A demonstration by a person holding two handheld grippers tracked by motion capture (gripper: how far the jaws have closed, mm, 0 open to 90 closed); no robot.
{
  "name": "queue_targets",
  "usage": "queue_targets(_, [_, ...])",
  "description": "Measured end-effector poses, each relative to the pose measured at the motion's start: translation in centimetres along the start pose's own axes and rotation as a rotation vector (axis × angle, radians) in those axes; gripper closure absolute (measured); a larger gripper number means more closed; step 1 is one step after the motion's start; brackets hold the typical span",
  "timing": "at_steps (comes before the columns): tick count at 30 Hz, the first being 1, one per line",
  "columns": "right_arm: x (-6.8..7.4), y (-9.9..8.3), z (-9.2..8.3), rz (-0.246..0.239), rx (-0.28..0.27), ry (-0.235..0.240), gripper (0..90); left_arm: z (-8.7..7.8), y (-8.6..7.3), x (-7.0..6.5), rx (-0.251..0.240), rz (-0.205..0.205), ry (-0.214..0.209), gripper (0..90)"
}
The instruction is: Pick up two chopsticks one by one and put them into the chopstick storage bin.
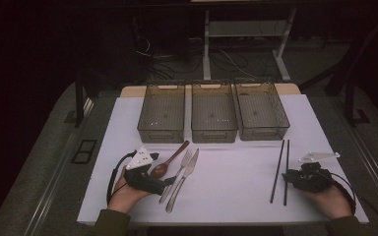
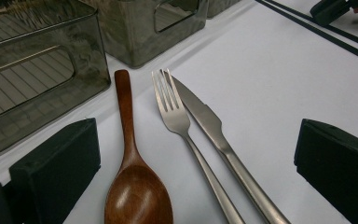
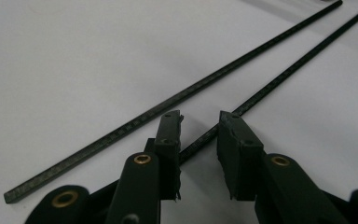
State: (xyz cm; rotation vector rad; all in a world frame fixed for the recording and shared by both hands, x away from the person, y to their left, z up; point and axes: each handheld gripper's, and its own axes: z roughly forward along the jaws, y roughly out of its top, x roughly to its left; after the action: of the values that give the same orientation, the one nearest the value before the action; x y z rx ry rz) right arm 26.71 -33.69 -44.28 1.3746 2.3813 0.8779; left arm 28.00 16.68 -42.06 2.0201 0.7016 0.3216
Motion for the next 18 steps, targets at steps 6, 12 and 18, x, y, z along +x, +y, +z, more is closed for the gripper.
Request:
queue_targets(6, [-0.7,-0.3,-0.5,0.003,0.013,-0.030,68.3,0.0,0.0,0.0,-0.001,0.001,0.000,0.0])
queue_targets(12, [-1.3,-0.6,-0.9,0.010,0.026,-0.053,68.3,0.0,0.0,0.0,-0.001,0.000,-0.001,0.0])
queue_targets(18, [-2.0,-0.9,-1.3,0.029,0.030,-0.077,68.3,0.0,0.0,0.0,0.000,0.000,-0.001,0.0])
